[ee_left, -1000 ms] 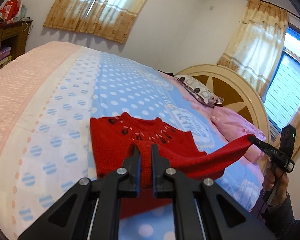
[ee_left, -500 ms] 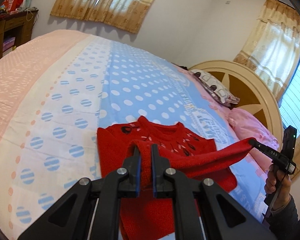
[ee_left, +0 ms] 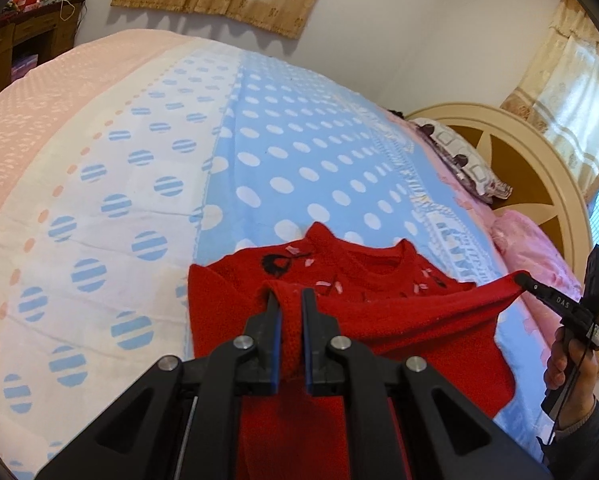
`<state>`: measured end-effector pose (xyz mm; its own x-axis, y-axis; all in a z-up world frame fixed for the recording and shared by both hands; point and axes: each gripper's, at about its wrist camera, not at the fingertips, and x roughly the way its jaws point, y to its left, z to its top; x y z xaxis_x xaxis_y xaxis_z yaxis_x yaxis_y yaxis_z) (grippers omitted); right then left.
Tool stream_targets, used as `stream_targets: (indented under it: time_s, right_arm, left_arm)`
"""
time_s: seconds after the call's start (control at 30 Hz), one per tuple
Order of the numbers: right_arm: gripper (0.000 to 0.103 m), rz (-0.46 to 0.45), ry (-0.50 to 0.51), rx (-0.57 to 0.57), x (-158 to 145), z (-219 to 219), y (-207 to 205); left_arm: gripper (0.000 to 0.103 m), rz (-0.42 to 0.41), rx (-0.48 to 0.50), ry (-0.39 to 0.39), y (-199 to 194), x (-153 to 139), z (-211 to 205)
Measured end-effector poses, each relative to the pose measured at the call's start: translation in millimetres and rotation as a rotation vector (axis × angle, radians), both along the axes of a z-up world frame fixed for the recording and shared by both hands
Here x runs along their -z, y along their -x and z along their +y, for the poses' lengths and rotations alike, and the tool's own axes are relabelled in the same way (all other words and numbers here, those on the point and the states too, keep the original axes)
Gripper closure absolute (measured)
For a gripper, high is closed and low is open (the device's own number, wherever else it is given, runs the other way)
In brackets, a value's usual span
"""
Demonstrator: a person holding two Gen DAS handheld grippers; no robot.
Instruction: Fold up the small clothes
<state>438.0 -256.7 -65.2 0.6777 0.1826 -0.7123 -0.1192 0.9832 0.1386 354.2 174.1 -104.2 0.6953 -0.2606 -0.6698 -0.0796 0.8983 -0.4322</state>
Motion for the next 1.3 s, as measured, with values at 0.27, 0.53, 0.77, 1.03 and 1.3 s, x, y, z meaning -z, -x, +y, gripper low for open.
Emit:
stream_targets:
  time_s: [0.27, 0.53, 0.77, 1.03, 1.3]
  right_arm:
    - [0.092, 0.114, 0.024, -0.007, 42, 11, -35]
    - [0.047, 0.04, 0.051, -0.077, 40, 13, -9]
    - [0.047, 0.129, 0.142, -0.175, 54, 32, -6]
    - [0.047, 0.22, 0.204, -0.061, 77, 25, -27]
    - [0.047, 0.144, 0.117, -0.083, 55, -5, 50]
  left_arm:
    - [0.083, 0.008, -0.087, -0.046, -11, 8, 5]
    - [0.06, -0.047, -0.119, -0.158, 26, -4, 16]
    - [0.049, 0.047, -0.096, -0.34, 11, 16, -3]
    - [0.049, 0.113, -0.179, -0.265, 31, 36, 19]
    - [0.034, -0.007, -0.121, -0.267, 103, 10, 1]
